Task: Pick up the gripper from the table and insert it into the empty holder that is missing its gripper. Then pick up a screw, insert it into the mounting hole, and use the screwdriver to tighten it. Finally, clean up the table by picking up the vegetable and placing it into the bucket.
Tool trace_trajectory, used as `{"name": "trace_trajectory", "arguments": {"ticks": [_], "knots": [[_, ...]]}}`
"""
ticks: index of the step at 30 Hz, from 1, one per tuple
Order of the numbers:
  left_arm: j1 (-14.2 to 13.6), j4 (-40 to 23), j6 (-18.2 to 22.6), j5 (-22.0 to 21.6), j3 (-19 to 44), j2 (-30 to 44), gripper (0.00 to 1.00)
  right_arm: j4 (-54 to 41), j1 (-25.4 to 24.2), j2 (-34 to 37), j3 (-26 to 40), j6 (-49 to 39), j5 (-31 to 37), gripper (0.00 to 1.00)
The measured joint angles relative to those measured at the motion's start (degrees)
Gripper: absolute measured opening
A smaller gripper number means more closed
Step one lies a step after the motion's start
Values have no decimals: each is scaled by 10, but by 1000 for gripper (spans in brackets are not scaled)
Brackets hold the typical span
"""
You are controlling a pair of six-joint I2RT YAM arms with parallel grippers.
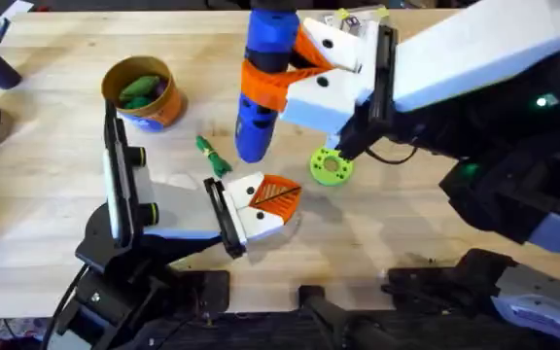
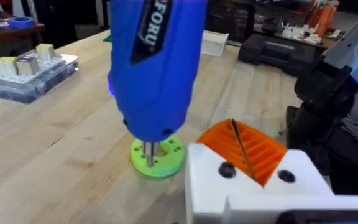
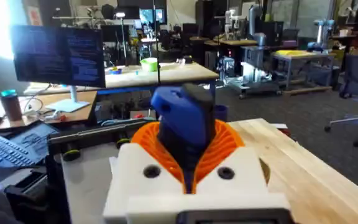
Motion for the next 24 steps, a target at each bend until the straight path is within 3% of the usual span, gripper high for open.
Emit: {"name": "trace_trajectory", "arguments": {"ticks": [8, 24], "knots": [[0, 0, 0, 0, 0, 0, 18, 52, 0, -1, 0, 5, 29, 37], [0, 0, 0, 0, 0, 0, 18, -4, 0, -50, 57, 81, -15, 38]]}}
